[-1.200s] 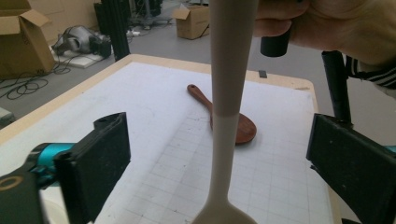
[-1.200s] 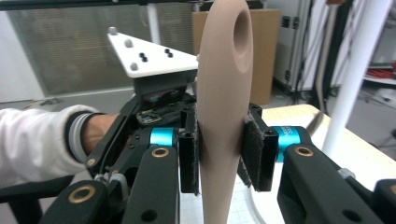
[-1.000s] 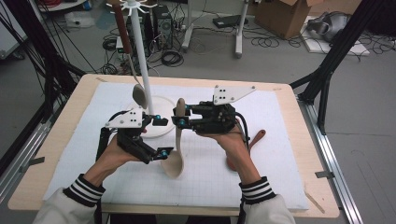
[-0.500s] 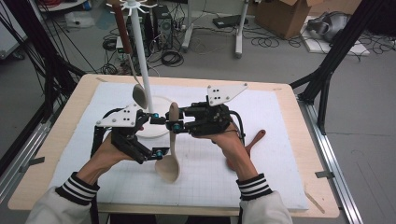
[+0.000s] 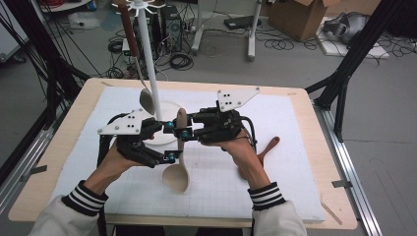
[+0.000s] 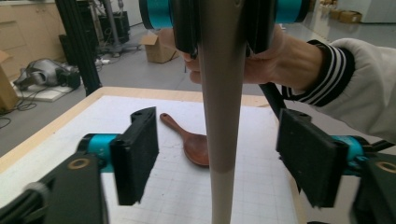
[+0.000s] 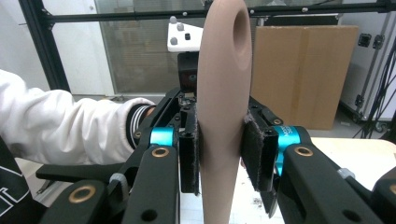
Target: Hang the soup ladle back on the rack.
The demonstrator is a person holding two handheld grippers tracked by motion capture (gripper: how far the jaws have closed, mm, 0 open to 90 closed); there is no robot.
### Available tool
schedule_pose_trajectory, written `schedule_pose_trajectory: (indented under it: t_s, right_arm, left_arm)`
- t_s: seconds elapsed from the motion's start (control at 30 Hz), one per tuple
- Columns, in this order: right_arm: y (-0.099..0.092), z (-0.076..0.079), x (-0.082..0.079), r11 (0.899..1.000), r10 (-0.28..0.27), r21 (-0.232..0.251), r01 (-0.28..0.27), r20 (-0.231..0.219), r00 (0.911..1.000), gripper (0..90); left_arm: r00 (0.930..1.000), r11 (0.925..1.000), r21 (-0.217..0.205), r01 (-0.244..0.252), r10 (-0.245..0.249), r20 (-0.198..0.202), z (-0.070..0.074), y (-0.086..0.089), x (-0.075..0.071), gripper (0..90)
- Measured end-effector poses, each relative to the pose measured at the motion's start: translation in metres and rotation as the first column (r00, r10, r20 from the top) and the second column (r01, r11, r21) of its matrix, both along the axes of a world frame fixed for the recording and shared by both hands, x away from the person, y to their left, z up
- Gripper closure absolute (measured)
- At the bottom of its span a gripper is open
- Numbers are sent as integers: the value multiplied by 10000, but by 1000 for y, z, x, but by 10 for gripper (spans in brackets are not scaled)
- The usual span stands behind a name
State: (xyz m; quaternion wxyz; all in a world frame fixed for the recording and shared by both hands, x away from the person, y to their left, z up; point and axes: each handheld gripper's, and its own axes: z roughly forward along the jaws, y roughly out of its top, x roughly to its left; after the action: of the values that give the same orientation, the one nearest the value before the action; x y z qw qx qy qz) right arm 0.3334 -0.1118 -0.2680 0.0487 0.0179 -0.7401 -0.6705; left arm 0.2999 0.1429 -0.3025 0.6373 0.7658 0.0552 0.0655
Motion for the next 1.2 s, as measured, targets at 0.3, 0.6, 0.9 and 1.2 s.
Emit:
schedule_pose_trajectory:
  t_s: [0.3,0.6,0.9,1.2]
  right_arm:
    - [1,0,0,9997,185,141,-186,58,9998,710]
    - [1,0,0,9994,223,271,-224,43,9997,710]
    - [1,0,0,9988,281,408,-282,26,9996,710]
    - [2,0,0,9983,244,528,-245,22,9997,686]
  left_arm:
    - [10000,9993,-377,35,-32,70,-1,-1,-1,506]
    - [9999,9987,-507,84,-88,-87,-1,-2,-1,648]
    - [9999,9988,-479,58,-62,-85,0,-3,-3,741]
    - [9999,9993,-349,-114,111,-102,3,-2,-5,746]
